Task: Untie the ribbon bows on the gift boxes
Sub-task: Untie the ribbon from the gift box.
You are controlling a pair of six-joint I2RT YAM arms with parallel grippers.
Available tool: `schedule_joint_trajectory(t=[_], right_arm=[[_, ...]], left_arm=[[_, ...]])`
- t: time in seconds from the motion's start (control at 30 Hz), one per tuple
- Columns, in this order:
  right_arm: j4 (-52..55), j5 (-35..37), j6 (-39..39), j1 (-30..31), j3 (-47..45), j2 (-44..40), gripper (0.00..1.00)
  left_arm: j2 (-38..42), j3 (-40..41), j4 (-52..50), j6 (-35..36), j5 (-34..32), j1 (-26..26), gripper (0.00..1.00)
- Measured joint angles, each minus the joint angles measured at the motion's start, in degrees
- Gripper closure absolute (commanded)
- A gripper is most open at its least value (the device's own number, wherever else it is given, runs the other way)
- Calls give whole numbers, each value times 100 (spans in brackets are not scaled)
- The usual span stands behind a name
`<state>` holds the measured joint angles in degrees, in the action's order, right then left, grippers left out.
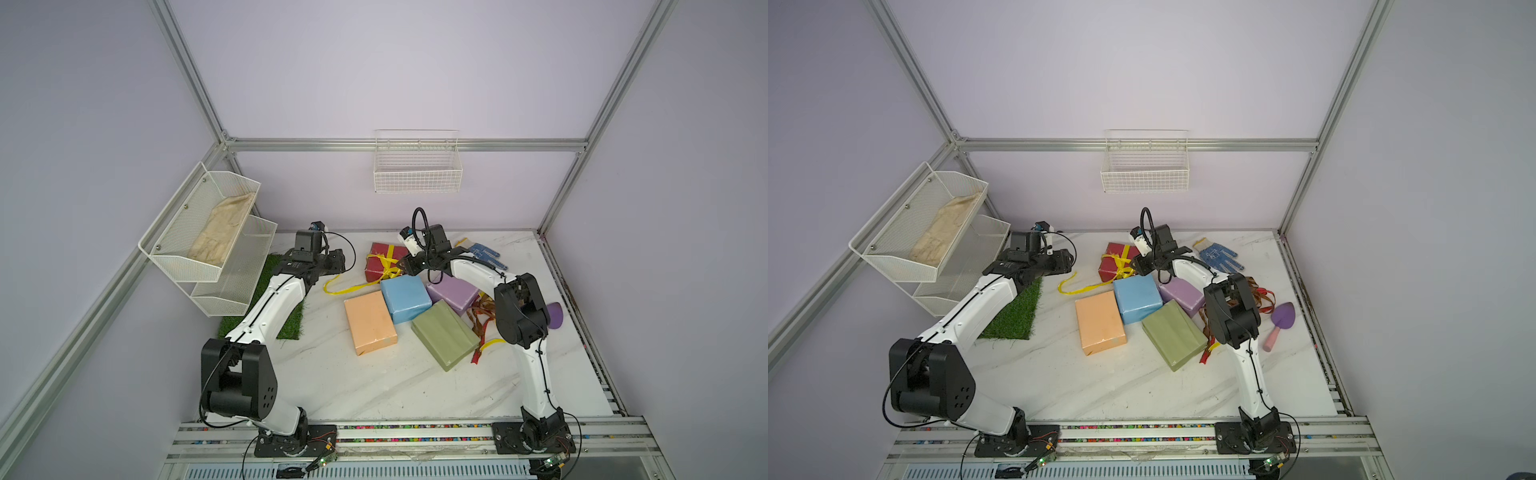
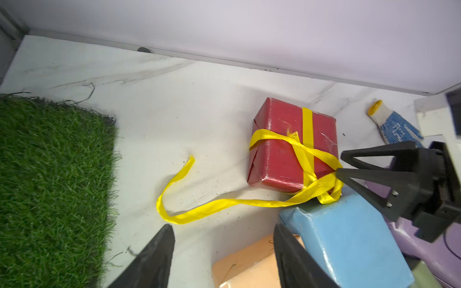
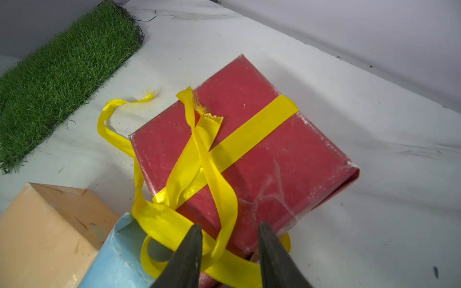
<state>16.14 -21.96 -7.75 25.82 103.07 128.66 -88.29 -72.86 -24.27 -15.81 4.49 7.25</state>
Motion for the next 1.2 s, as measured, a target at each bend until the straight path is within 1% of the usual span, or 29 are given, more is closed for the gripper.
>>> schedule_joint_trajectory(t=[0.03,0.07,0.17,0.23,0.3,0.33,0.57,0.73,0.9,1.07,1.2], right_arm=[[-2,-26,31,0,4,26,60],[-2,-66,66,0,35,50,63],[22,-205,203,-2,216,142,77],[57,-330,319,0,295,177,89],[101,-455,417,0,328,181,98],[111,-503,485,0,339,179,100],[107,-800,837,2,341,70,100],[55,-1010,1082,2,341,-328,100],[-203,-1200,1408,2,350,-713,100],[-282,-1248,1665,2,538,-769,100],[-260,-1250,1812,2,715,-767,100]], left_arm=[[-44,0,26,2,98,4,36],[-98,0,59,11,201,7,36],[-269,0,120,44,481,42,36],[-332,2,146,66,638,90,36],[-350,2,190,131,789,149,36],[-352,2,232,190,881,179,36],[-511,2,422,472,1226,422,37],[-761,2,516,555,1384,520,37],[-835,11,643,597,1534,560,37],[-835,107,1012,638,1886,608,37],[-837,372,1436,664,2332,713,35]])
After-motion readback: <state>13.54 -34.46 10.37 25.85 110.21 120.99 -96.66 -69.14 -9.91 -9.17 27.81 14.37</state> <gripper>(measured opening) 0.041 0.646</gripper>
